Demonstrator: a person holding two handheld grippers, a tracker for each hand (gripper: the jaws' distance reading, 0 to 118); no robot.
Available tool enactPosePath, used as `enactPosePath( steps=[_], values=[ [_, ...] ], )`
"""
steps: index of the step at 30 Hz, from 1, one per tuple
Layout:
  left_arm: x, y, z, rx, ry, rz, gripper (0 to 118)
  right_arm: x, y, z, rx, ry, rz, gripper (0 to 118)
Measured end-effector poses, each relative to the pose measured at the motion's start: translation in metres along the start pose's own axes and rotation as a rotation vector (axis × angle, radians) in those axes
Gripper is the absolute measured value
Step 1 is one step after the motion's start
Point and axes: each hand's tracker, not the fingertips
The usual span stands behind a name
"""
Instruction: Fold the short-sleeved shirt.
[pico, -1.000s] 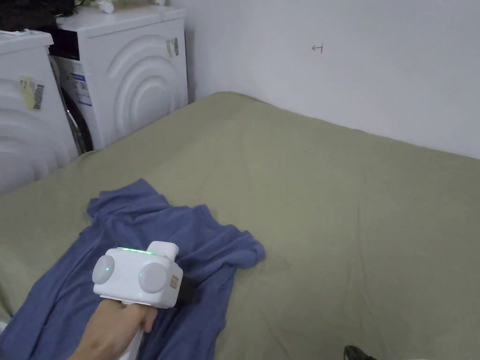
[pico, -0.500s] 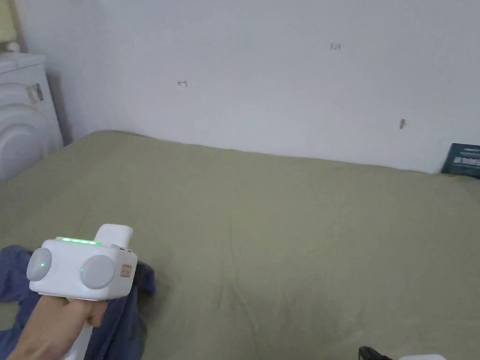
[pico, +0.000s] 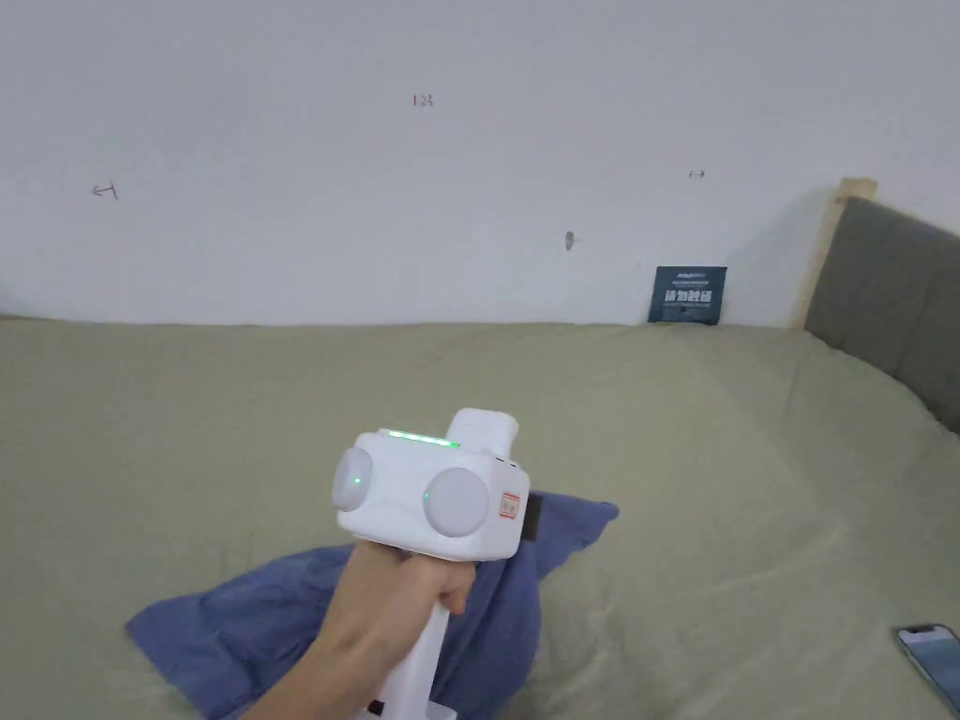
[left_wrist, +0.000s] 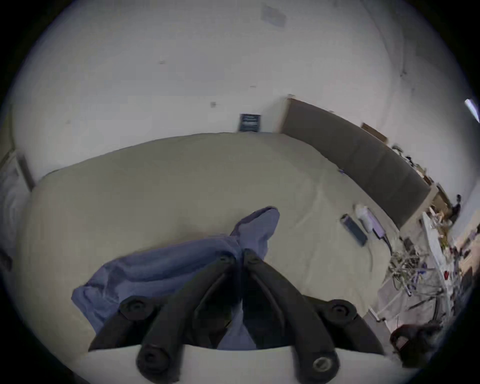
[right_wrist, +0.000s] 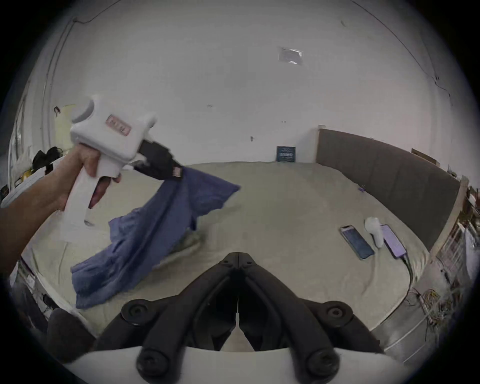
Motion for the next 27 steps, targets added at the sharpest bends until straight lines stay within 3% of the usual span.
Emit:
enactPosePath(
  steps=[6,7,9,10,13,18,19,20,22,23,27],
  values=[
    [0.026,-0.038,-0.098,-0.204,-0.002,-0.022,7,0.017,-0.004,-0.014,-0.026,-0.032,-0.028,2],
    [0.024,-0.048,-0.109,-0.223,-0.001,-0.003,30,0.018,-0.005,-0.016,-0.031,-0.034,-0.031,2],
    [0.019,-0.063,-0.118,-0.273,0.037,0.034,106,0.021,-0.006,-0.020,-0.039,-0.034,-0.034,2],
    [0.013,-0.070,-0.121,-0.260,0.027,0.052,118,0.022,-0.006,-0.021,-0.042,-0.037,-0.034,3],
    [0.000,-0.075,-0.087,-0.167,0.093,0.042,114,0.021,-0.004,-0.021,-0.038,-0.036,-0.032,3],
    [-0.014,-0.086,0.042,0.057,0.174,0.044,111,0.011,0.010,-0.009,0.018,-0.020,-0.018,3],
    [-0.016,-0.094,0.078,0.137,0.212,0.042,103,0.007,0.013,-0.006,0.035,-0.020,-0.010,2],
    [-0.019,-0.104,0.116,0.222,0.260,0.046,86,0.004,0.015,-0.001,0.047,-0.018,-0.001,2],
    [-0.026,-0.133,0.177,0.376,0.319,0.064,7,-0.003,0.018,0.007,0.065,-0.009,0.005,2],
    [-0.027,-0.149,0.206,0.425,0.378,0.076,0,-0.007,0.019,0.011,0.076,0.000,0.002,2],
    [-0.033,-0.195,0.274,0.495,0.582,0.065,0,-0.023,0.023,0.025,0.124,0.031,0.012,2]
  ],
)
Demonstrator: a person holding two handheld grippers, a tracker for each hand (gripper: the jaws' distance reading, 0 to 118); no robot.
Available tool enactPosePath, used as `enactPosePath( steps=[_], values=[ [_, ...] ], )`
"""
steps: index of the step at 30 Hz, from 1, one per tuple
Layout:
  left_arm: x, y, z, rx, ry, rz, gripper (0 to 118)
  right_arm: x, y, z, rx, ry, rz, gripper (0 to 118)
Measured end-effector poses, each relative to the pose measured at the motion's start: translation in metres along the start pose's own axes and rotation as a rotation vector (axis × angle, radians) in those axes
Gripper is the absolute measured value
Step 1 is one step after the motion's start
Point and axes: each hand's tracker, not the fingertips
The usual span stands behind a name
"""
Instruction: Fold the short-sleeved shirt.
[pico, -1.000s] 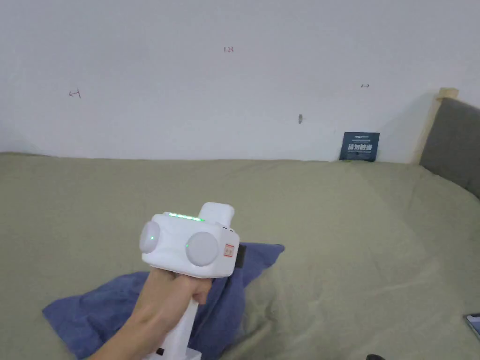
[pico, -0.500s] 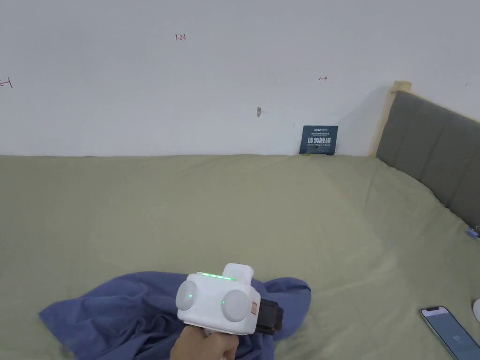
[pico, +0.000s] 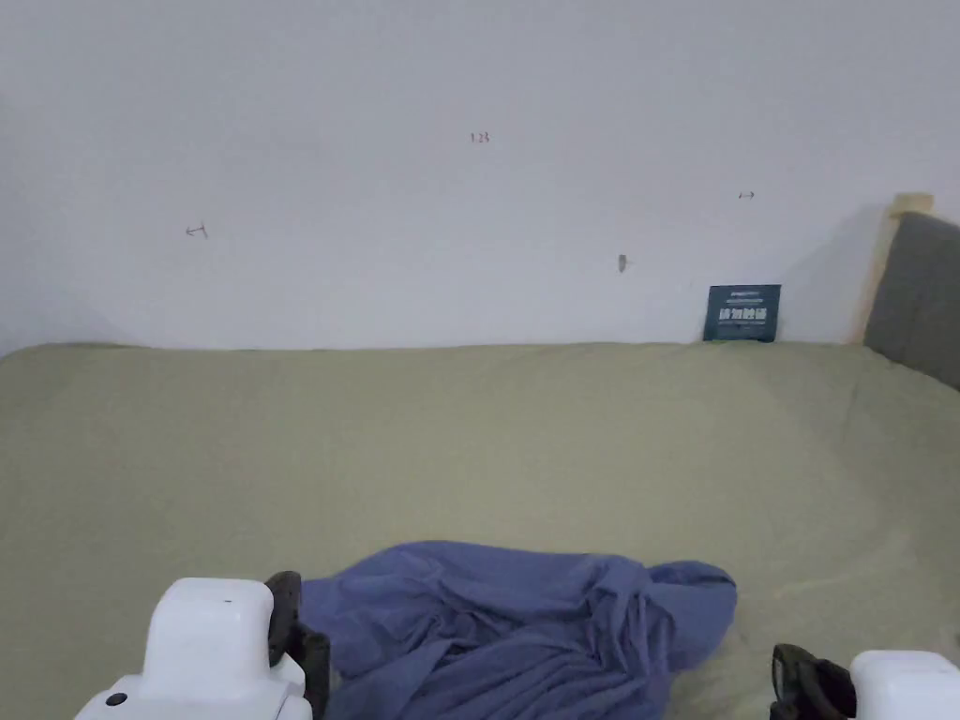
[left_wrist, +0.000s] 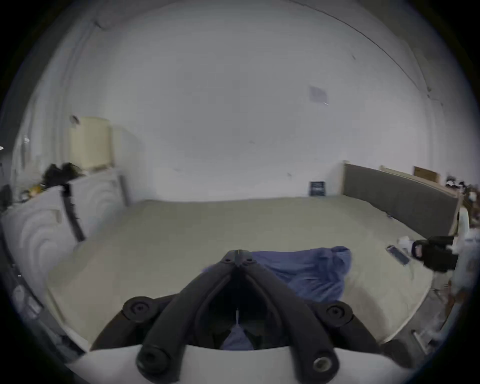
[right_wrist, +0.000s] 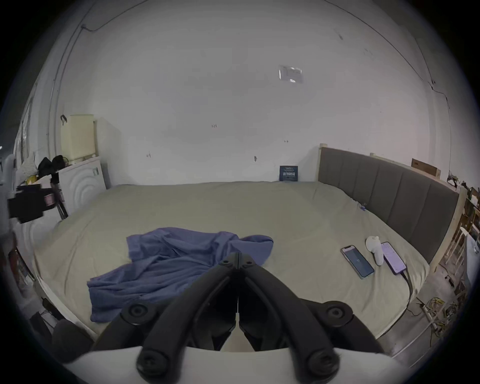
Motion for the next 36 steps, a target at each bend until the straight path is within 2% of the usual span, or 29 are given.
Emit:
enactPosePath(
  steps=[13,15,20,23,24,25,26,27,30,33,34,35,36],
  values=[
    [-0.048,-0.010,0.001,-0.072,0.056,0.059,0,-0.035,0.006,0.000,0.020,0.071,-0.010,2],
    [-0.059,-0.021,-0.015,-0.172,0.047,0.083,0,-0.036,0.006,-0.004,0.017,0.076,-0.010,3],
    [-0.093,-0.069,-0.101,-0.593,-0.081,0.170,0,-0.041,-0.001,-0.016,-0.016,0.096,-0.006,3],
    [-0.104,-0.101,-0.144,-0.714,-0.055,0.178,0,-0.047,-0.004,-0.027,-0.048,0.118,0.007,3],
    [-0.105,-0.107,-0.154,-0.741,-0.044,0.180,12,-0.048,-0.005,-0.029,-0.047,0.121,0.013,3],
    [-0.105,-0.113,-0.163,-0.769,-0.022,0.192,49,-0.050,-0.005,-0.031,-0.051,0.124,0.020,3],
    [-0.106,-0.121,-0.172,-0.809,-0.041,0.213,93,-0.052,-0.006,-0.034,-0.057,0.129,0.025,3],
    [-0.106,-0.128,-0.179,-0.837,-0.049,0.234,118,-0.053,-0.006,-0.037,-0.063,0.131,0.028,3],
    [-0.098,-0.145,-0.194,-0.885,-0.002,0.173,110,-0.057,-0.009,-0.043,-0.079,0.139,0.039,3],
    [-0.083,-0.166,-0.202,-0.949,0.013,0.065,108,-0.059,-0.012,-0.049,-0.098,0.144,0.049,3],
    [-0.078,-0.165,-0.198,-0.896,0.030,0.018,106,-0.058,-0.014,-0.050,-0.102,0.145,0.051,2],
    [-0.072,-0.162,-0.196,-0.885,0.037,-0.008,100,-0.058,-0.015,-0.053,-0.114,0.143,0.056,3],
    [-0.071,-0.156,-0.195,-0.898,0.021,0.014,77,-0.057,-0.016,-0.056,-0.125,0.141,0.062,3]
  ],
)
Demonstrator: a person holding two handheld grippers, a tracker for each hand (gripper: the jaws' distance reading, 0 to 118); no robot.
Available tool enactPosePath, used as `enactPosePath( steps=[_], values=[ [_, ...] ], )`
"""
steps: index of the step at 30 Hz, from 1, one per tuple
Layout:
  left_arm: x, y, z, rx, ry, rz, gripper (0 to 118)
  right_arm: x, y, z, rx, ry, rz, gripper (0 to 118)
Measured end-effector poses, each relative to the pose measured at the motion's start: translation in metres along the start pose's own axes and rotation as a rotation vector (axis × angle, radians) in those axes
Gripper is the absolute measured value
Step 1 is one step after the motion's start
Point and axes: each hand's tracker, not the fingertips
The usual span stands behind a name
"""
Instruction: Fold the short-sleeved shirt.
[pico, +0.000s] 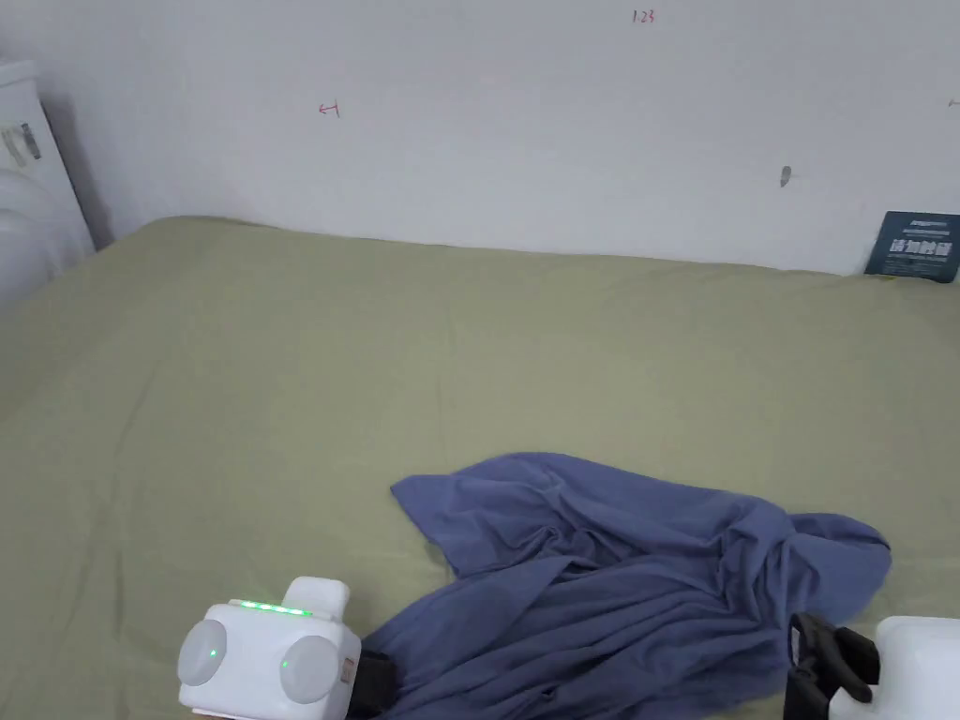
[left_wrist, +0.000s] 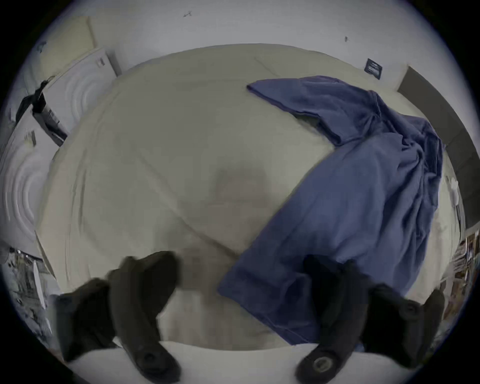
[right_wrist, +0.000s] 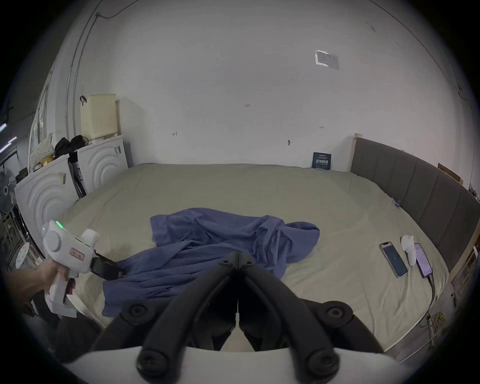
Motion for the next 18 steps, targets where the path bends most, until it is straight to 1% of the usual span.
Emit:
enactPosePath(
  steps=[1,2,3,4,5,8,10,12,15,16,17,18],
  values=[
    [0.001,0.001,0.007,0.007,-0.029,-0.015,52,0.002,-0.001,-0.002,-0.009,-0.001,0.000,3],
    [0.005,0.002,0.014,0.026,-0.027,-0.037,5,0.006,-0.002,-0.006,-0.021,0.002,-0.011,3],
    [0.006,0.002,0.018,0.065,-0.013,-0.069,3,0.010,-0.002,-0.009,-0.031,0.003,-0.027,3],
    [0.006,0.002,0.016,0.079,0.049,-0.085,3,0.015,-0.002,-0.013,-0.039,-0.003,-0.039,3],
    [0.003,0.002,0.013,0.039,-0.020,-0.074,3,0.021,-0.004,-0.017,-0.044,-0.009,-0.044,2],
    [-0.006,0.003,0.012,0.029,-0.069,-0.004,3,0.042,-0.003,-0.034,-0.074,-0.053,-0.035,3],
    [-0.011,0.003,0.013,0.025,-0.089,0.013,3,0.065,0.008,-0.053,-0.108,-0.053,-0.063,3],
    [-0.012,0.005,0.014,0.026,-0.093,-0.009,3,0.088,0.024,-0.080,-0.118,-0.105,-0.060,2],
    [-0.006,0.003,0.018,0.036,-0.095,-0.028,3,0.131,0.049,-0.136,-0.182,-0.115,-0.094,2],
    [-0.006,0.002,0.017,0.038,-0.097,-0.028,3,0.144,0.054,-0.159,-0.226,-0.094,-0.088,3],
    [-0.007,0.000,0.015,0.042,-0.101,-0.022,3,0.156,0.057,-0.180,-0.241,-0.103,-0.083,2],
    [-0.007,-0.001,0.015,0.043,-0.109,-0.016,3,0.166,0.058,-0.201,-0.299,-0.105,-0.058,3]
  ],
)
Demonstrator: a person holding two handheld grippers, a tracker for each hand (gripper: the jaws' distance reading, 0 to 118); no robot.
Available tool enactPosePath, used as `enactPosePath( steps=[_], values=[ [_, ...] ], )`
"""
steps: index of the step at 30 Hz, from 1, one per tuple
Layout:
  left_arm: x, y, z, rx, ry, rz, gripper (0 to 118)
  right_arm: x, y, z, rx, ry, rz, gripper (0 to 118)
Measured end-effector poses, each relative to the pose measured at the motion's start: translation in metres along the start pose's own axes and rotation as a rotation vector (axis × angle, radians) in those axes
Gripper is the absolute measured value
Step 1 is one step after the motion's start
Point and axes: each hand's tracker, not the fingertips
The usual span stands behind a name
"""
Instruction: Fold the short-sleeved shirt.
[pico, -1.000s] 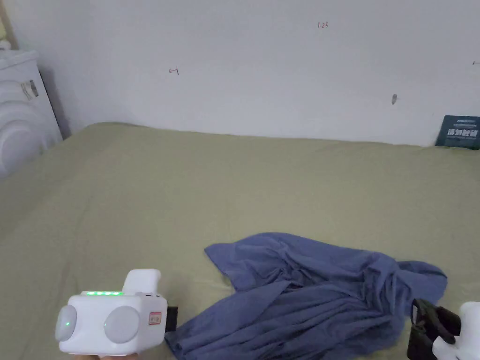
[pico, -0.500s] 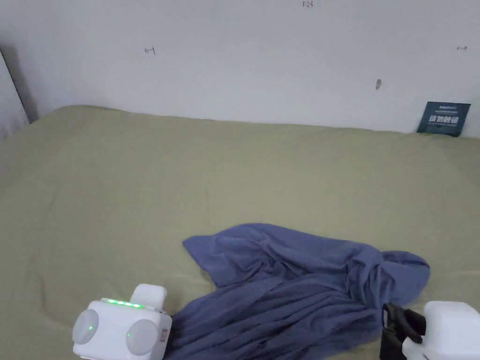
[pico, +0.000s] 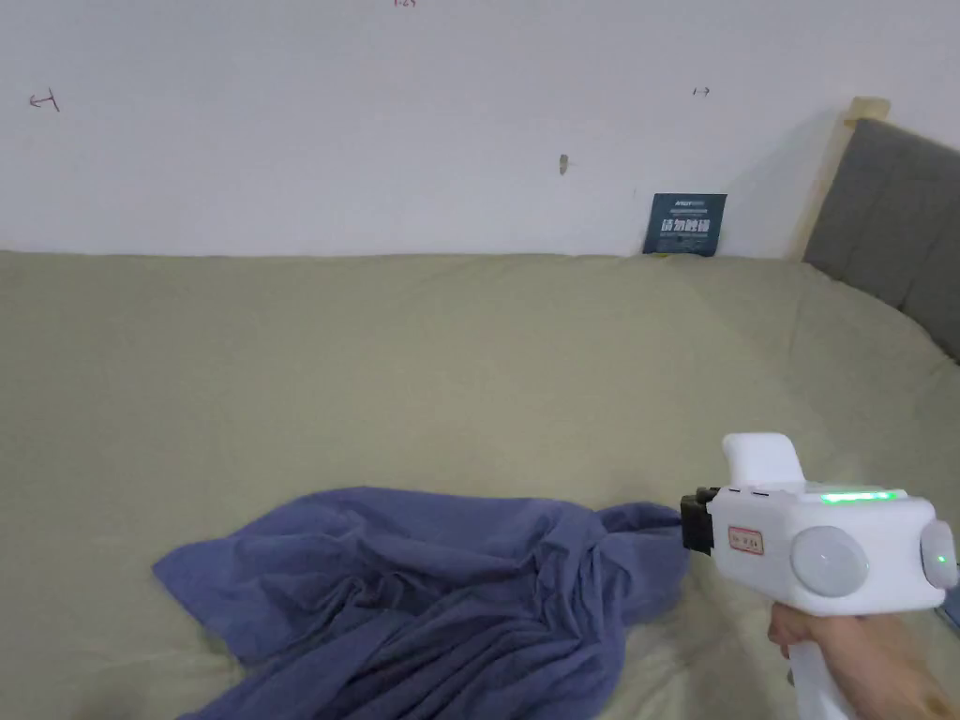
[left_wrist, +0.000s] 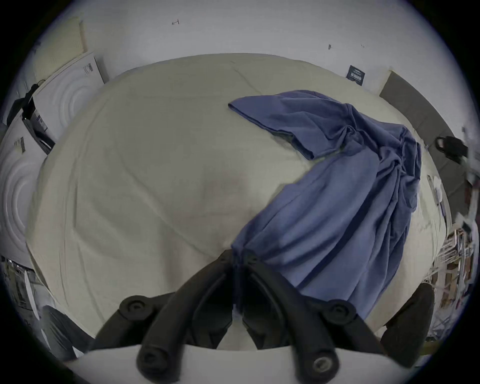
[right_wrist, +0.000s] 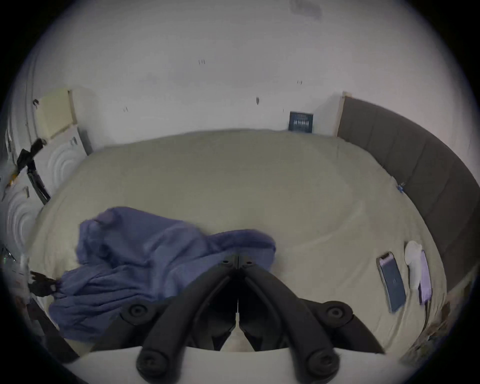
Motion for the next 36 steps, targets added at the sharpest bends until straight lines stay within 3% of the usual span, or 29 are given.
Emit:
enactPosePath(
  steps=[2,3,5,6,13,14,15,16,18,22,27,33,36],
  values=[
    [0.002,0.001,0.002,0.001,-0.002,0.006,3,0.013,0.012,-0.035,-0.058,0.026,0.018,4],
    [0.003,0.002,0.002,0.001,-0.004,0.002,3,0.017,0.014,-0.048,-0.103,0.014,-0.002,25],
    [0.005,0.005,0.002,-0.005,-0.002,-0.003,3,0.026,0.017,-0.079,-0.185,0.018,-0.023,100],
    [0.006,0.006,0.002,-0.008,-0.002,-0.004,3,0.029,0.017,-0.090,-0.220,0.019,-0.021,116],
    [0.007,0.008,-0.002,-0.013,0.005,-0.022,3,0.043,0.003,-0.131,-0.298,-0.050,-0.031,113],
    [0.007,0.009,-0.002,-0.016,0.005,-0.024,3,0.045,0.002,-0.132,-0.313,-0.043,-0.029,100],
    [0.007,0.009,-0.002,-0.017,0.004,-0.023,3,0.045,0.000,-0.125,-0.293,-0.033,-0.032,49],
    [0.006,0.010,-0.001,-0.020,0.000,-0.018,3,0.044,0.001,-0.118,-0.270,-0.015,-0.040,5],
    [0.002,0.013,0.004,-0.021,-0.006,-0.003,3,0.040,0.001,-0.101,-0.194,-0.017,-0.068,6],
    [-0.010,0.022,0.033,0.033,-0.033,0.026,3,0.034,0.001,-0.044,-0.136,0.007,-0.018,6],
    [-0.040,0.052,0.103,0.193,0.016,0.063,3,0.046,0.047,0.046,0.011,0.058,-0.056,6],
    [-0.085,0.092,0.194,0.367,0.129,0.117,3,0.057,0.072,0.158,0.161,0.064,-0.042,6],
    [-0.097,0.111,0.236,0.435,0.110,0.156,3,0.062,0.082,0.202,0.226,0.072,-0.066,6]
  ],
)
